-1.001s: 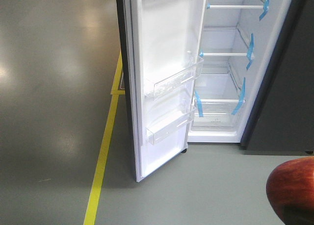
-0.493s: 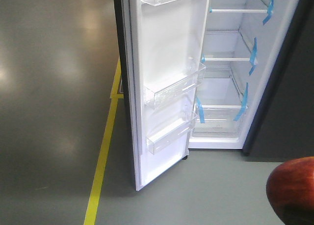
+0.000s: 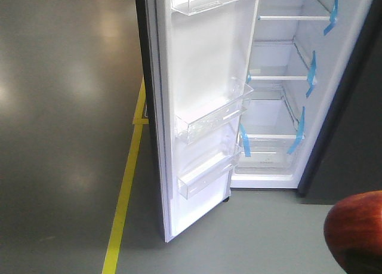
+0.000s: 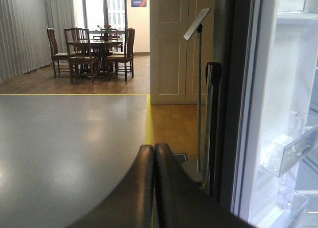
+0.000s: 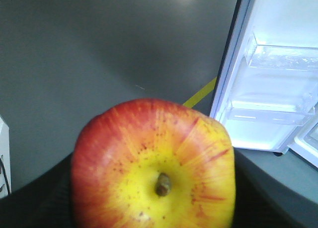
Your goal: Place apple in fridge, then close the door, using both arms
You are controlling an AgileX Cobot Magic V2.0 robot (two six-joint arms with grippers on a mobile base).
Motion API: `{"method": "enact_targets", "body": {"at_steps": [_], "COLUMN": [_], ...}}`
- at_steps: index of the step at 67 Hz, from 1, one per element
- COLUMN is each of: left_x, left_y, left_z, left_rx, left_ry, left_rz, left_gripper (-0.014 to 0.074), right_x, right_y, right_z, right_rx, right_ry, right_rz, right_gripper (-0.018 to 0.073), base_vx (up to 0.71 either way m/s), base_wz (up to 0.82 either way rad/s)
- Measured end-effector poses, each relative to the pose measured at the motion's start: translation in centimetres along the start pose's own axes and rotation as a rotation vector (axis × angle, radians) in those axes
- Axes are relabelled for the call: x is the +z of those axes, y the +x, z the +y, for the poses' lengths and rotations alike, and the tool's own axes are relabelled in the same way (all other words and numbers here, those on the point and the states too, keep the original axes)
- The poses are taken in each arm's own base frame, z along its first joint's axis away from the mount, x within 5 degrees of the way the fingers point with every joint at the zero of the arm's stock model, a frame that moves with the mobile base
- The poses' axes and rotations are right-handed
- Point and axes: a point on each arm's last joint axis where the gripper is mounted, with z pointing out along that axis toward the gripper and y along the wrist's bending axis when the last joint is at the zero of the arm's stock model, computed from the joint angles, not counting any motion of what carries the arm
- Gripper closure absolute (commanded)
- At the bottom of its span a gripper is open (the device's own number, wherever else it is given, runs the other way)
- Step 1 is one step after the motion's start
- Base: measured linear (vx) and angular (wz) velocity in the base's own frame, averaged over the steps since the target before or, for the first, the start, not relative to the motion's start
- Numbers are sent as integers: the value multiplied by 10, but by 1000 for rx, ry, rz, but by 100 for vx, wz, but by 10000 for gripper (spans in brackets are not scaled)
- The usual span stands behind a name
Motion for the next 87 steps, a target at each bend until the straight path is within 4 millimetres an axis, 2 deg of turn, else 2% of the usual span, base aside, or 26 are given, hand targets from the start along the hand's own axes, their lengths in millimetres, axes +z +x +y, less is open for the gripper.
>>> {"method": "enact_targets", "body": {"at_steps": [87], "left_x": [0], "left_y": [0], "left_z": [0], "left_rx": [0], "left_ry": [0], "left_rz": [0], "left_gripper": [602], "right_x": [0], "right_y": [0], "right_z": [0], "right_rx": [0], "right_ry": [0], "right_rz": [1], "right_gripper": [335], "base_vx": [9], "base_wz": [0]}}
